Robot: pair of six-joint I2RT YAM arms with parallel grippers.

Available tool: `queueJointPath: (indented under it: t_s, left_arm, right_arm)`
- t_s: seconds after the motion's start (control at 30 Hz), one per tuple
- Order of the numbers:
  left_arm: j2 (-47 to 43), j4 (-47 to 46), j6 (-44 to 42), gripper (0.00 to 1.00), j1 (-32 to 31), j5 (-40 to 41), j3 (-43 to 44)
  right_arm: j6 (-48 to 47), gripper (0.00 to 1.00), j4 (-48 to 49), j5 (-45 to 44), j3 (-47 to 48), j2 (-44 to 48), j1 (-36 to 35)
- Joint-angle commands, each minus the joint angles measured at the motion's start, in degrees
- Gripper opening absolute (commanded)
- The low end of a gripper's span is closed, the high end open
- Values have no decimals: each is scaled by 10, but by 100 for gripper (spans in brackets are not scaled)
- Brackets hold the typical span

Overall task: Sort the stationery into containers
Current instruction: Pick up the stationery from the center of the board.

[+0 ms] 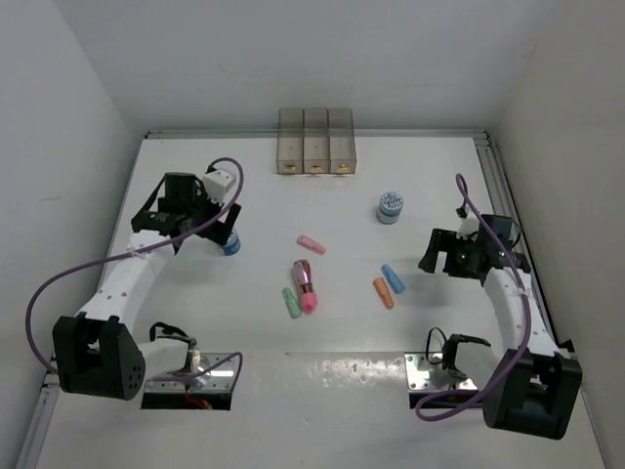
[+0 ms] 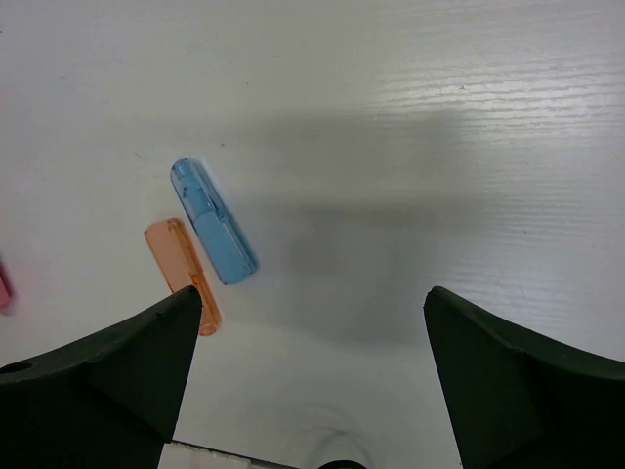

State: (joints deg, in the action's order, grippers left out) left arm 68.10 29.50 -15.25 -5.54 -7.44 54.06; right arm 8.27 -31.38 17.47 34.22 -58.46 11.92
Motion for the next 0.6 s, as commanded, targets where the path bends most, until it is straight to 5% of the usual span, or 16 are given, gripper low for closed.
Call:
queueJointPath:
  t_s: [0.0, 0.57]
  left_arm:
    - [12, 2, -4, 100, 4, -5, 31]
    - [121, -22, -30, 99, 25, -14, 13]
  right_arm:
    - [14, 94, 21, 9, 11, 10, -3]
    - [10, 94, 18, 21, 19, -21, -6]
